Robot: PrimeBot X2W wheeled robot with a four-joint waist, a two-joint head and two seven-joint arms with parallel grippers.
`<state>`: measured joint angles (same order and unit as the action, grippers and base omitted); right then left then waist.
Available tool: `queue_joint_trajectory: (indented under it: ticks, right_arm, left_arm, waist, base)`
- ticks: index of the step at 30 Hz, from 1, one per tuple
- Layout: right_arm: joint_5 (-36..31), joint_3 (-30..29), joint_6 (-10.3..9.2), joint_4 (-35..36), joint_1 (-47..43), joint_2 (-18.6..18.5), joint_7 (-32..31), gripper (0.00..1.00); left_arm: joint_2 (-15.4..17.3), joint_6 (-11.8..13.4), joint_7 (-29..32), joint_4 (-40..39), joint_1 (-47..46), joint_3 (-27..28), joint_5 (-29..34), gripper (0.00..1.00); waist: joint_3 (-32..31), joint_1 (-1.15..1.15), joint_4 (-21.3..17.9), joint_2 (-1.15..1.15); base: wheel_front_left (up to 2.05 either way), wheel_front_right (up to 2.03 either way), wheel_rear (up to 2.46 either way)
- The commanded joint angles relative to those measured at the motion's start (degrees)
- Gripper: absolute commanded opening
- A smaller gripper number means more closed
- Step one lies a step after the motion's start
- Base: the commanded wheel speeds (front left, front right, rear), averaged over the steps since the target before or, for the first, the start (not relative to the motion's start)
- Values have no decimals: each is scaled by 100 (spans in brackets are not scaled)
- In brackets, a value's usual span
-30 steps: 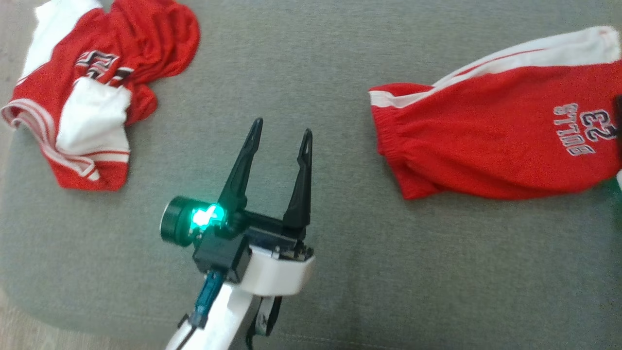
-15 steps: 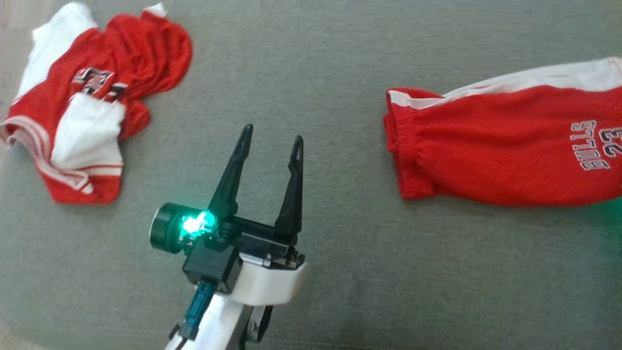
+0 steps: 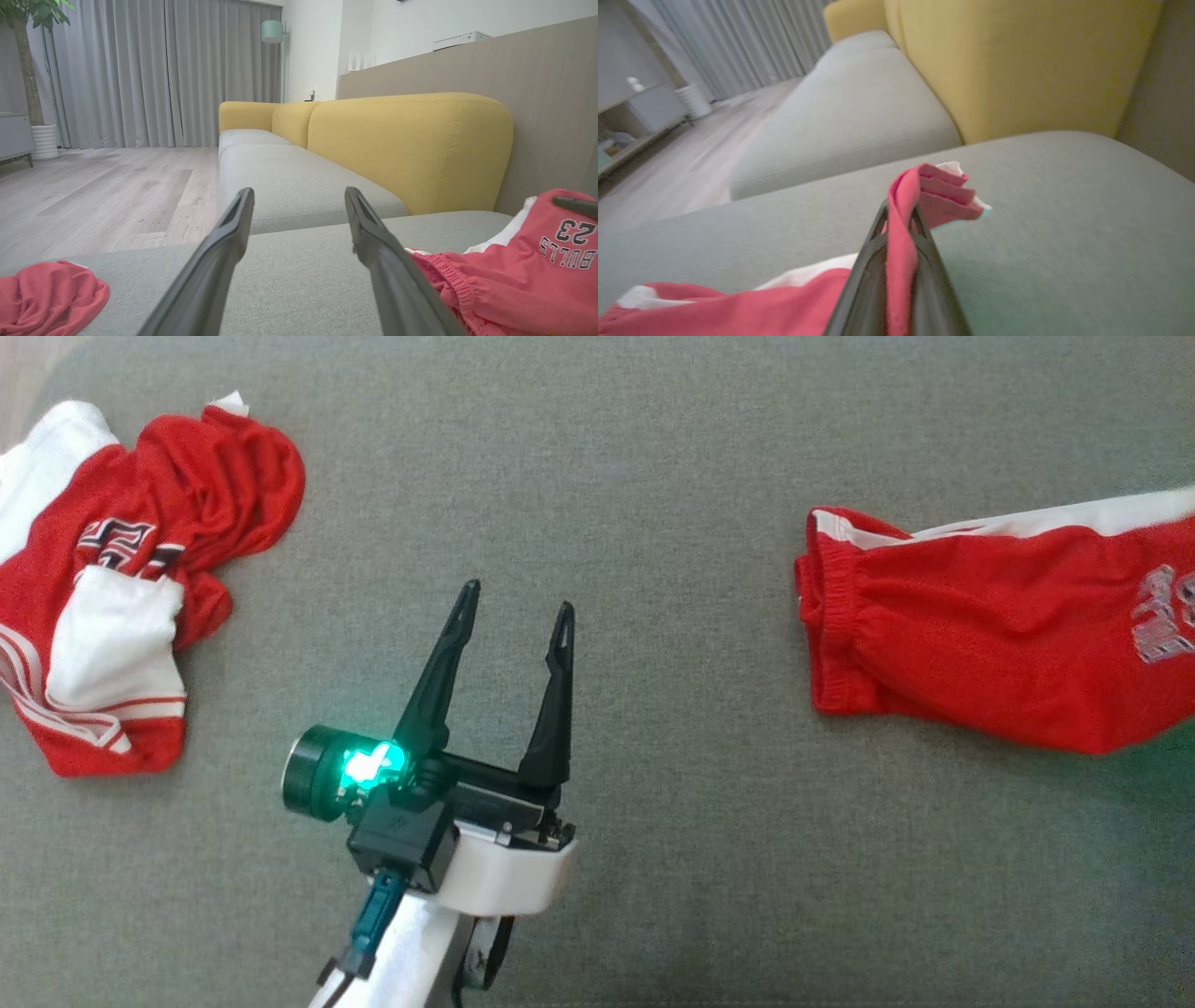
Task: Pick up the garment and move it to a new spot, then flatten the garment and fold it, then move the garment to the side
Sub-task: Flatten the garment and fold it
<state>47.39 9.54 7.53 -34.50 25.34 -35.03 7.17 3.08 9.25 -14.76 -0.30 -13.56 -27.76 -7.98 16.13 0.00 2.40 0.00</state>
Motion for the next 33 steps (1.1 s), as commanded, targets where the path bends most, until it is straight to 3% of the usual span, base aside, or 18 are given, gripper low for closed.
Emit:
queue_joint_trajectory:
  ticks: [1,8,13,14,15,16,19,23,29,33]
  right_arm:
    - [-19,124,-4,388,45,-146,78,0]
    - [-308,606,-4,1972,-125,306,-163,0]
    - [-643,1143,-4,2454,-411,910,-502,0]
    - [-676,1241,-4,2462,-473,1037,-538,89]
    - [-676,1241,-4,2462,-473,1037,-538,89]
    - [-686,1267,-4,2457,-523,1161,-510,100]
    - [-710,1099,-4,2474,-651,1379,-165,100]
    - [-884,436,-4,2484,-961,1446,425,100]
    - [-1334,-385,-4,2394,-1906,1506,662,100]
    - [-2211,-549,-4,2448,-2595,1744,763,100]
  left_arm:
    - [-14,-34,-24,-156,-19,182,47,100]
    - [-17,-106,-24,-86,44,209,101,100]
    - [-18,-160,-24,-57,66,200,120,100]
    - [-18,-164,-24,-53,64,201,118,100]
    - [-18,-164,-24,-53,64,201,118,100]
    - [-19,-168,-24,-48,63,201,115,100]
    - [-19,-158,-24,-23,90,218,102,100]
    - [-19,-131,-24,21,241,293,68,100]
    - [-20,-82,-24,72,650,490,-111,100]
    - [-20,-29,-24,258,1115,747,-312,100]
  waist:
    - [-64,0,-12,0]
    - [-246,0,42,0]
    - [-273,0,151,0]
    - [-278,0,174,0]
    - [-278,0,174,0]
    - [-287,0,197,0]
    - [-380,0,239,0]
    - [-654,0,211,0]
    - [-1217,0,147,0]
    - [-1643,0,74,0]
  base:
    - [0,0,0]
    - [0,0,0]
    - [0,0,0]
    - [0,0,0]
    - [0,0,0]
    - [0,0,0]
    - [0,0,0]
    - [0,0,0]
    - [0,0,0]
    - [0,0,0]
